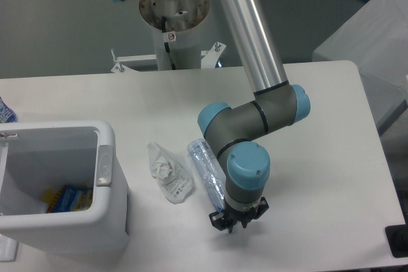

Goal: Place the trash in the trash can
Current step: 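Lift the bottle and carry it over the white bin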

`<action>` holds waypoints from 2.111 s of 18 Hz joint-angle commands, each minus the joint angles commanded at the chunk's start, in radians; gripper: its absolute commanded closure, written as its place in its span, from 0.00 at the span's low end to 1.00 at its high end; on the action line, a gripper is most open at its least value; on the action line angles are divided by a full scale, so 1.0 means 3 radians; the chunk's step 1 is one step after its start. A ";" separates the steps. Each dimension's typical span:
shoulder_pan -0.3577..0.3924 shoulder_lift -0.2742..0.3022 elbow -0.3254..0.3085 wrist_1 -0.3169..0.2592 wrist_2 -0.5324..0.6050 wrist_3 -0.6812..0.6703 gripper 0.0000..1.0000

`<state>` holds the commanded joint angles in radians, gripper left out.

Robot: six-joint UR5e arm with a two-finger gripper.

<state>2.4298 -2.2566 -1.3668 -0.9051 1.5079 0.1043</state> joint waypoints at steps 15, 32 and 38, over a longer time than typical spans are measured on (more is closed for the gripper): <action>0.0271 0.0946 0.0603 0.0583 -0.1124 -0.0005 0.64; -0.0317 0.1570 0.0573 0.0624 -0.1396 -0.0199 0.64; -0.0532 0.1581 0.0481 0.0624 -0.1391 -0.0235 0.63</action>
<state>2.2703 -1.7825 -1.2225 -0.7179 1.0907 0.0338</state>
